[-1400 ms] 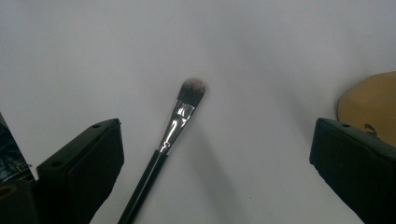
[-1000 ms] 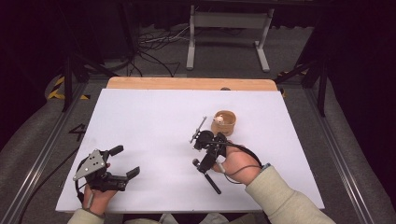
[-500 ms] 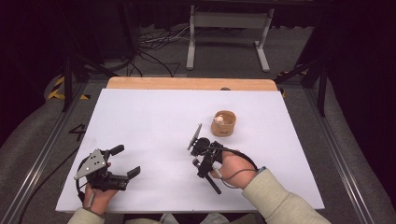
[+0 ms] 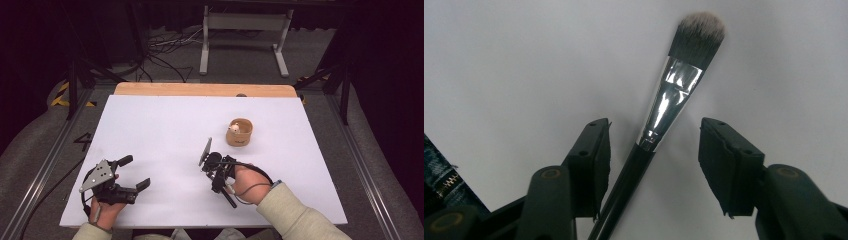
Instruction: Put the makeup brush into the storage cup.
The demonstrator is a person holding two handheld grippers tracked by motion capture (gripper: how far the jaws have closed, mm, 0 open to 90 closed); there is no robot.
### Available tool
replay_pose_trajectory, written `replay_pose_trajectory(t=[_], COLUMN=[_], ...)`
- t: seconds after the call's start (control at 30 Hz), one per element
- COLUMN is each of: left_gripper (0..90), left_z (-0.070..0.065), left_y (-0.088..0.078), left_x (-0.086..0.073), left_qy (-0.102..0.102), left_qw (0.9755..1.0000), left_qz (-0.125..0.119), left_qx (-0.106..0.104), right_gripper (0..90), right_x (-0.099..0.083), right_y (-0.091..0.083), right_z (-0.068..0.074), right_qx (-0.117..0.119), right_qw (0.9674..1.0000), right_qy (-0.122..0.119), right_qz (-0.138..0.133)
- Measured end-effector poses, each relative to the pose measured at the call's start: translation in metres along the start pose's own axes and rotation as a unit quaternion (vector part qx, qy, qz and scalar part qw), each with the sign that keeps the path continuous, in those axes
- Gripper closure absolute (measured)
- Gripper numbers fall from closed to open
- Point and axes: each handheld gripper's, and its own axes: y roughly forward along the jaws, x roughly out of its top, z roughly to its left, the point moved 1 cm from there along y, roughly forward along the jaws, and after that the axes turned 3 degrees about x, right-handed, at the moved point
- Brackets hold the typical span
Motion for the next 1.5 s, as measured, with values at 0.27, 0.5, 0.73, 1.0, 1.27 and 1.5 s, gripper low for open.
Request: replay_pose_trajectory(t=[0.27,0.5,0.73,1.0,1.27,1.5], left_gripper=[0.2,0.2,0.2,0.2,0.2,0.2], left_z=[0.000,0.000,0.000,0.001,0.001,0.001], left_y=[-0.001,-0.001,-0.001,-0.001,-0.001,-0.001], left_x=[0.001,0.000,0.000,0.000,0.000,0.000], left_qy=[0.007,0.003,0.004,0.004,0.004,0.006], left_qw=[1.0000,1.0000,1.0000,1.0000,1.0000,1.0000], left_qz=[-0.001,-0.001,-0.001,0.001,0.001,0.001], left_qx=[0.000,0.000,0.001,0.001,0.002,0.003], right_gripper=[58.6,67.4,77.2,78.3,78.4,78.4], right_x=[0.001,0.001,0.001,0.002,0.001,-0.002], right_y=[0.006,0.009,0.009,0.009,-0.005,-0.022], right_z=[0.002,0.003,0.004,0.005,0.006,0.005], right_qx=[-0.004,-0.008,-0.011,-0.015,-0.013,-0.008], right_qw=[0.9999,0.9997,0.9997,0.9996,0.9999,0.9993], right_qy=[-0.002,-0.002,-0.001,0.001,-0.007,-0.017], right_qz=[0.016,0.023,0.023,0.025,0.004,-0.034])
